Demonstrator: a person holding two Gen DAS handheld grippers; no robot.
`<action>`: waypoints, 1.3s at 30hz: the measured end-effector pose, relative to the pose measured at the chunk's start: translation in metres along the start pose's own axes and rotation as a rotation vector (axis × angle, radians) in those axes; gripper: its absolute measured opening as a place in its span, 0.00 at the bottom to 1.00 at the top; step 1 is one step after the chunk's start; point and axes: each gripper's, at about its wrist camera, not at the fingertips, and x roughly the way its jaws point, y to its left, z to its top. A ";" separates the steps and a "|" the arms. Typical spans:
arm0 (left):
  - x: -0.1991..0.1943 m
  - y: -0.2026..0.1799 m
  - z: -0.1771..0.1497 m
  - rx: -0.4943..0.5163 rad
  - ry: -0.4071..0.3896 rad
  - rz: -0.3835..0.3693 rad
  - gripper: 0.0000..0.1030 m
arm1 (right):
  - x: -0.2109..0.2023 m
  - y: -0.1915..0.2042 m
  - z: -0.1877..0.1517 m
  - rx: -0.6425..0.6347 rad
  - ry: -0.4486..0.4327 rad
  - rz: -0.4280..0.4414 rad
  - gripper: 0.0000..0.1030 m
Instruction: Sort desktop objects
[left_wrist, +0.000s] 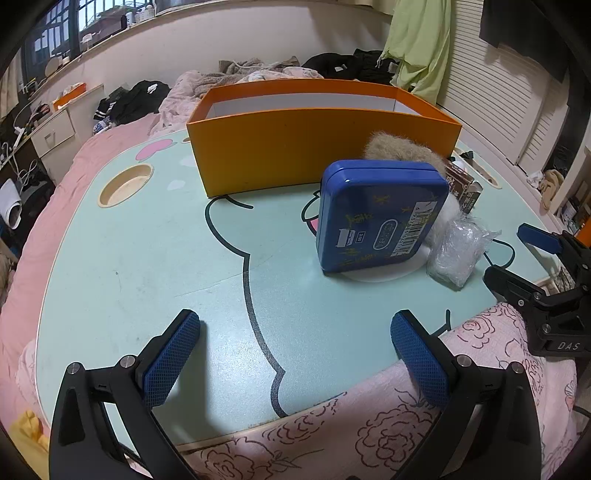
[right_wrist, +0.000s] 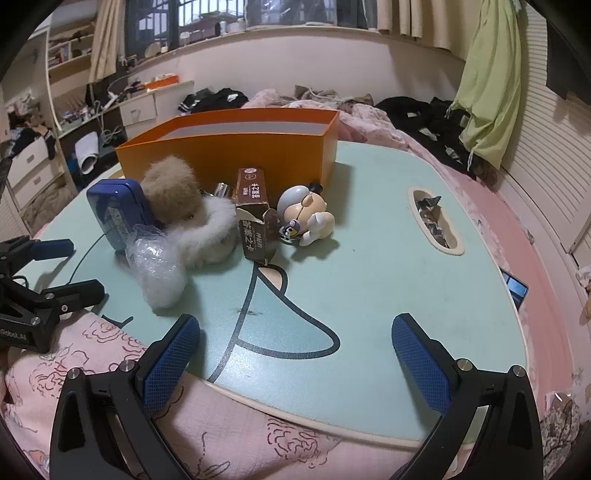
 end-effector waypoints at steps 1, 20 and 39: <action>0.002 0.001 -0.001 0.001 0.000 -0.001 1.00 | 0.000 0.000 0.000 -0.001 -0.002 0.002 1.00; -0.029 -0.004 0.025 -0.036 -0.111 -0.136 1.00 | 0.000 0.001 0.000 0.001 -0.003 0.000 1.00; -0.021 -0.020 0.042 0.006 -0.090 -0.175 0.65 | 0.001 0.001 -0.001 0.004 -0.004 0.000 1.00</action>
